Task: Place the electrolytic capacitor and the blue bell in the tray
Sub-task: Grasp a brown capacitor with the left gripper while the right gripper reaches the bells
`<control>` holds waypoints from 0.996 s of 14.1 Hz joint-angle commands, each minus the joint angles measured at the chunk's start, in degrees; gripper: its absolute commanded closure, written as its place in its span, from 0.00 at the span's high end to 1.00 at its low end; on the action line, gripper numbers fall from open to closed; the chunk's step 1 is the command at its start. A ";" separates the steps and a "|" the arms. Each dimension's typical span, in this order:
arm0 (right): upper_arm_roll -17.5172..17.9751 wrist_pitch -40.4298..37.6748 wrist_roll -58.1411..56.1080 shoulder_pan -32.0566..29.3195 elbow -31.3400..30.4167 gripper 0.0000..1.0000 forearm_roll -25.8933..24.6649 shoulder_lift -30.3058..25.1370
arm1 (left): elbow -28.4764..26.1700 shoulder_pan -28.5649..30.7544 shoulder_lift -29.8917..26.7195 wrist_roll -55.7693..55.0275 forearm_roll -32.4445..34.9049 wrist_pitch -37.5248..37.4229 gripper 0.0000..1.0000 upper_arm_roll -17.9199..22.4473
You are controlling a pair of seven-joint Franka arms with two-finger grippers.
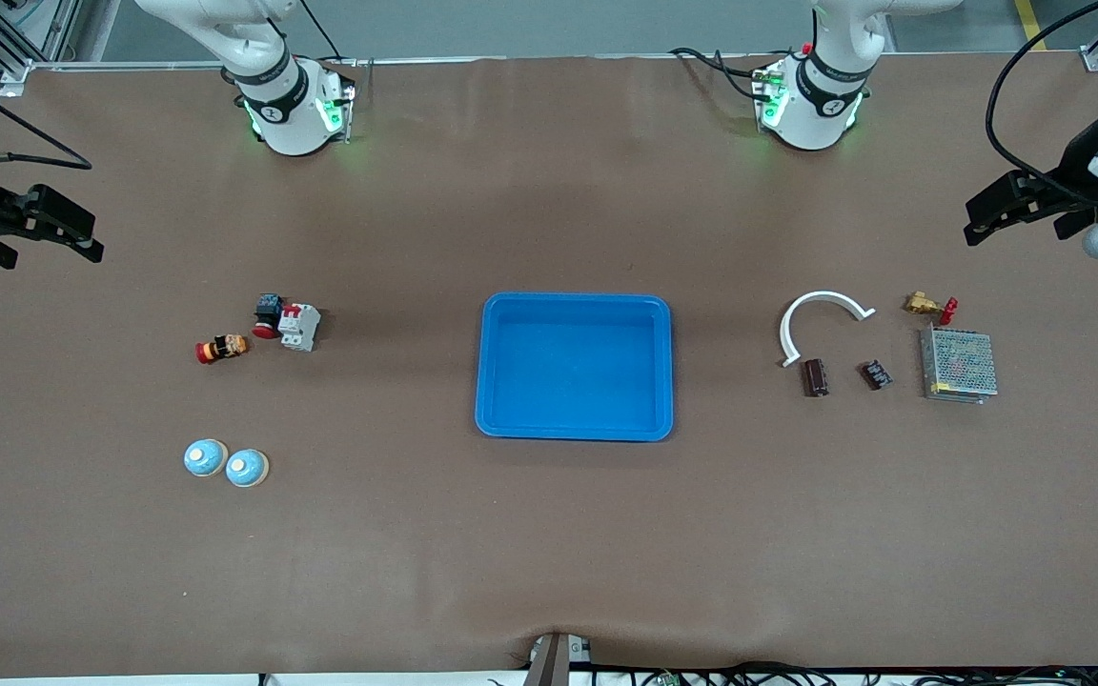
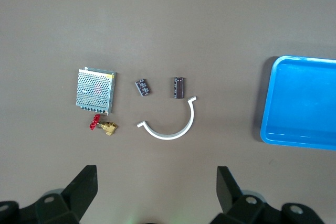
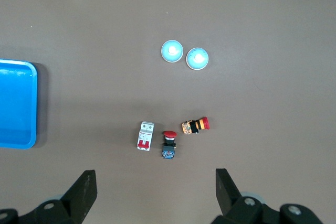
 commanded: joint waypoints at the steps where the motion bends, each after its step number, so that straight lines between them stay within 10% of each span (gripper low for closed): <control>1: -0.05 -0.36 1.04 0.44 1.40 1.00 0.07 0.72 | 0.96 -0.01 0.19 0.75 0.15 -1.05 1.00 -0.14; 7: -0.05 -0.27 1.04 0.44 1.40 1.00 0.07 0.72 | 0.00 0.61 4.66 0.14 0.15 -0.09 1.00 0.12; 14: -0.05 -0.45 1.04 0.44 1.49 1.00 -0.02 0.72 | -23.26 0.69 2.92 -10.05 5.77 25.89 1.00 -1.28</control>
